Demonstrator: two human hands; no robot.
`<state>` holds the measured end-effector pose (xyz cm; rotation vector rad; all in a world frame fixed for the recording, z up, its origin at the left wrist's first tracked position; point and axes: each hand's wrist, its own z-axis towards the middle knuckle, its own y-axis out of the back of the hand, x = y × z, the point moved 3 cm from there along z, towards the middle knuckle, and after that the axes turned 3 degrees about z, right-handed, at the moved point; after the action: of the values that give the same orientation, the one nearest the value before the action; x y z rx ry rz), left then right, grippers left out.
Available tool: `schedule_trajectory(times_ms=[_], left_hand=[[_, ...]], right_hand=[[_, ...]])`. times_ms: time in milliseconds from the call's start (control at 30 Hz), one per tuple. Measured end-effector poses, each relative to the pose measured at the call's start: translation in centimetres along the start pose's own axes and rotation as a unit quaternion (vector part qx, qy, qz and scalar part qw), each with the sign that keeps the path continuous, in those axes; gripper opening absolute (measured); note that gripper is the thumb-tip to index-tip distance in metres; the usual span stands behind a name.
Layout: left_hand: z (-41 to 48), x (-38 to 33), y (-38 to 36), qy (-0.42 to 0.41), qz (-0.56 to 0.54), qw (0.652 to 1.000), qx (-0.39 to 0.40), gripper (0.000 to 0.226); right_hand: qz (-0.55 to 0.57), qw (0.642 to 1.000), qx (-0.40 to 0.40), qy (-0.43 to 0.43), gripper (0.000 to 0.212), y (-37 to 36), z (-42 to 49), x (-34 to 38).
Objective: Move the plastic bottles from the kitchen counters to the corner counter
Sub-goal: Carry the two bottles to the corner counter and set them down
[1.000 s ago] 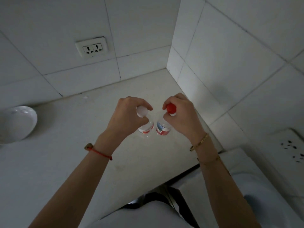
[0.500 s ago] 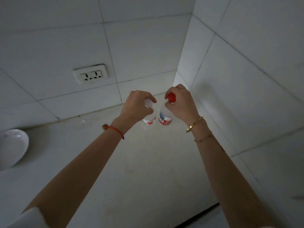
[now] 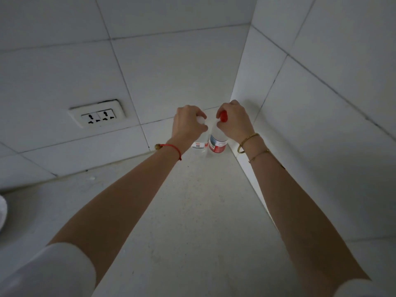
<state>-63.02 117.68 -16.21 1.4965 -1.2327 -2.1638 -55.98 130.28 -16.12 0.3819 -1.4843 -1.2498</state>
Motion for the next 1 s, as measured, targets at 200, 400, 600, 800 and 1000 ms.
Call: schedule_trajectory(times_ms=[200, 400, 600, 800, 1000], left_hand=[[2.9, 0.4, -2.4, 0.030, -0.005, 0.999, -0.023, 0.028], [4.9, -0.3, -4.0, 0.029, -0.006, 0.999, -0.023, 0.028], [6.2, -1.0, -4.7, 0.029, -0.009, 0.999, -0.027, 0.030], [6.0, -0.9, -4.9, 0.029, -0.011, 0.999, -0.037, 0.029], [5.4, -1.1, -4.7, -0.001, -0.011, 1.000, -0.019, 0.041]], right_hand=[[-0.043, 0.999, 0.004, 0.005, 0.019, -0.7, 2.3, -1.7], [-0.079, 0.997, 0.014, 0.010, 0.019, -1.7, 3.8, -2.6], [-0.092, 0.996, 0.007, 0.012, 0.022, -1.7, 5.4, -2.9], [-0.083, 0.996, 0.006, 0.021, 0.029, -1.8, 5.5, -3.1], [-0.063, 0.998, 0.005, 0.008, 0.046, -1.5, 4.2, -3.2]])
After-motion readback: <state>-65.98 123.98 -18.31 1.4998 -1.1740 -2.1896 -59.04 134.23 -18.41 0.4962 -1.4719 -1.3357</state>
